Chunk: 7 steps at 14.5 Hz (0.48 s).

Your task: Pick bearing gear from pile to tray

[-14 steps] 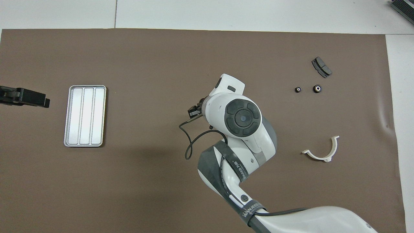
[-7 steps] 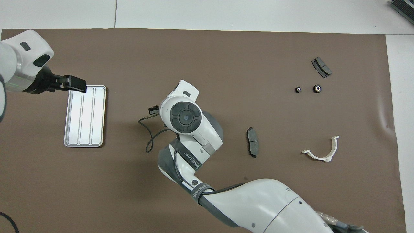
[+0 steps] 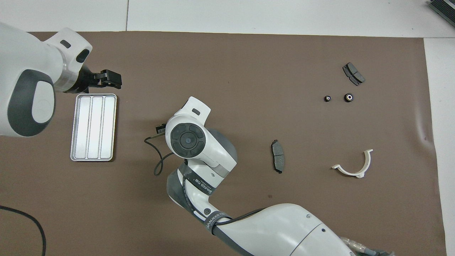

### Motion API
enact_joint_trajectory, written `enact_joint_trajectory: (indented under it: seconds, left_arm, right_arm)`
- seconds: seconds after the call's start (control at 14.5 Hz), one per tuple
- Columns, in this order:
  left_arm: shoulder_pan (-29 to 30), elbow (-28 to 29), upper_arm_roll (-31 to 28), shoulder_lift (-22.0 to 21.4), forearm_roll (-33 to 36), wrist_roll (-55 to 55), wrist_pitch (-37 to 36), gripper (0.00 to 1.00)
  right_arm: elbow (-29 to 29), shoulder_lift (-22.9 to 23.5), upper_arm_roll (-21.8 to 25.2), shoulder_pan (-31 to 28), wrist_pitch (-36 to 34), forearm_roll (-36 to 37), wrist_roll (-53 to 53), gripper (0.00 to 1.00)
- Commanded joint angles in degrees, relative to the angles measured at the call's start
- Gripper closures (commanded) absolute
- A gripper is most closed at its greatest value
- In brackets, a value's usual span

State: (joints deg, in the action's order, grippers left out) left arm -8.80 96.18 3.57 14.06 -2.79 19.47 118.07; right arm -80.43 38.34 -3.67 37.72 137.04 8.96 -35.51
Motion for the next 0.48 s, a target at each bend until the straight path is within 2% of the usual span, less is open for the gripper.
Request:
enact_joint_trajectory:
  seconds: [0.0, 0.21, 0.35, 0.42]
  left_arm:
    - [-6.8, -0.4, -0.8, 5.4, 3.7, 11.5, 5.4, 0.00]
    - [-12.8, 0.2, -1.1, 9.9, 6.4, 22.8, 9.2, 0.00]
    - [-14.3, 5.7, -1.1, 9.5, 8.5, 27.1, 11.0, 0.00]
    - [-15.4, 9.1, -1.1, 8.9, 8.5, 27.9, 14.3, 0.00]
  right_arm:
    - [-0.7, -4.4, -0.3, -6.9, -6.4, 0.7, 6.2, 0.00]
    - [-1.2, -6.9, -0.6, -15.5, -9.5, 0.5, 14.4, 0.00]
    - [-1.7, -7.1, -0.6, -20.5, -11.3, 0.4, 20.1, 0.00]
    - [-3.1, -7.3, -0.7, -23.2, -11.3, 0.4, 23.4, 0.02]
